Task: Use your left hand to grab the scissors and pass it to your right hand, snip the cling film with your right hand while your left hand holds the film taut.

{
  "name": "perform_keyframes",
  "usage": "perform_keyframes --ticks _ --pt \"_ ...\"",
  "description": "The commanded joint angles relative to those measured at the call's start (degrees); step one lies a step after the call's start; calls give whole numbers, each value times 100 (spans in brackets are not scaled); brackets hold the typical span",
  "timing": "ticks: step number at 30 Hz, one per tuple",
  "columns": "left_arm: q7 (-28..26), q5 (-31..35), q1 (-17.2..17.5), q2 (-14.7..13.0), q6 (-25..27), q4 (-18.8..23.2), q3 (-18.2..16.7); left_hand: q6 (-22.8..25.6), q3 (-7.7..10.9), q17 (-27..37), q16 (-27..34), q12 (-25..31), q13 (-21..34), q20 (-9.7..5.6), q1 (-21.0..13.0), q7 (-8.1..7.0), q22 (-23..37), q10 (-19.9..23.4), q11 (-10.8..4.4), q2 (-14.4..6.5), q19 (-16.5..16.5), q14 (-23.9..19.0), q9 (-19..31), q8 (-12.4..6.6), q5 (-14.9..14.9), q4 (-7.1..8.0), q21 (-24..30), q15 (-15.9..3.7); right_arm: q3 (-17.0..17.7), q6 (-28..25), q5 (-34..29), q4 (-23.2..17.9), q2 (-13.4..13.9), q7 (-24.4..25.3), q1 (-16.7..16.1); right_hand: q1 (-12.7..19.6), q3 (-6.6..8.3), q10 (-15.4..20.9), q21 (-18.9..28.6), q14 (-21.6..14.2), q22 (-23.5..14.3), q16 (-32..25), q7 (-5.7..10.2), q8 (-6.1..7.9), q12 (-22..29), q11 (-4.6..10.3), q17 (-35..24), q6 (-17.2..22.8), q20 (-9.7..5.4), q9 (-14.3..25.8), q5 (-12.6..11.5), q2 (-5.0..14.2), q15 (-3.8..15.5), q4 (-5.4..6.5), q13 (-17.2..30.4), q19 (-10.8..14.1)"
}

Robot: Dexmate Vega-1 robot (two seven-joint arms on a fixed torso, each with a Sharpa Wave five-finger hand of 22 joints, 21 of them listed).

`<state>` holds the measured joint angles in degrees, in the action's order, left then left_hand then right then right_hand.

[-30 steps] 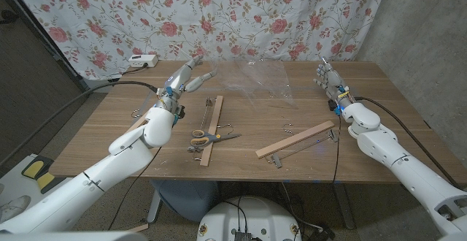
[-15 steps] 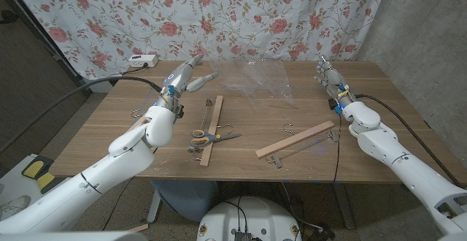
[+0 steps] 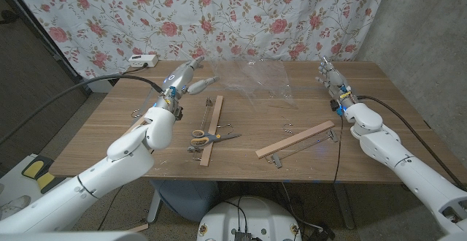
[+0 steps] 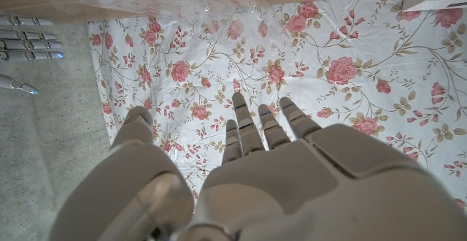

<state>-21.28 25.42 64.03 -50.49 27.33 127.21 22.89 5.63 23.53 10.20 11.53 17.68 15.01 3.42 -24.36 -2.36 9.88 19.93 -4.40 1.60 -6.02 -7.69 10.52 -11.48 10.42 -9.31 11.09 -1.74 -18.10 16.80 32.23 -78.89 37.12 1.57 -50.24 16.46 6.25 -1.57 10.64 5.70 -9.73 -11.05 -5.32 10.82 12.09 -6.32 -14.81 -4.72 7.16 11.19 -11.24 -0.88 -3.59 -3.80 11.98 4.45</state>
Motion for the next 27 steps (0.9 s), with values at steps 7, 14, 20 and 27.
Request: perform_keyframes --ticks 7,14,20,27 --pt "603 331 -136 -394 120 197 134 73 -18 15 -6 -6 42 66 -64 -5 9 -18 -22 36 -1 -39 21 -26 -20 0 -13 -1 26 6 30 71 1 -38 34 32 9 31 24 -11 -9 -38 1 35 14 12 19 -12 23 5 19 21 23 -16 -1 -3" --pt "973 215 -159 -640 -54 219 52 75 -10 15 -20 -6 66 26 -104 -19 9 -22 -52 39 7 -13 22 -24 -18 -1 -15 -34 -2 9 32 144 -26 -88 96 34 10 29 24 -6 -9 -36 5 36 9 2 36 -13 25 1 20 27 23 -21 -5 -2" --pt "1207 -55 -59 -908 -349 258 -176 119 -35 12 -58 0 98 -6 -105 -53 8 -7 -99 82 21 89 22 -34 -34 13 -20 -113 1 -4 35 145 -20 -87 110 36 10 25 24 -5 -9 -37 1 36 5 16 48 -15 21 -1 22 32 25 -25 -7 -3" --pt "1224 -71 66 -1100 -598 284 -329 173 16 7 -59 13 128 7 -195 -79 8 30 -152 6 49 116 23 -48 -12 13 -27 -99 -9 -31 31 126 -2 -94 105 38 11 12 21 -1 -9 -36 -2 38 -3 18 61 -14 35 -3 23 38 24 -30 -10 -12"
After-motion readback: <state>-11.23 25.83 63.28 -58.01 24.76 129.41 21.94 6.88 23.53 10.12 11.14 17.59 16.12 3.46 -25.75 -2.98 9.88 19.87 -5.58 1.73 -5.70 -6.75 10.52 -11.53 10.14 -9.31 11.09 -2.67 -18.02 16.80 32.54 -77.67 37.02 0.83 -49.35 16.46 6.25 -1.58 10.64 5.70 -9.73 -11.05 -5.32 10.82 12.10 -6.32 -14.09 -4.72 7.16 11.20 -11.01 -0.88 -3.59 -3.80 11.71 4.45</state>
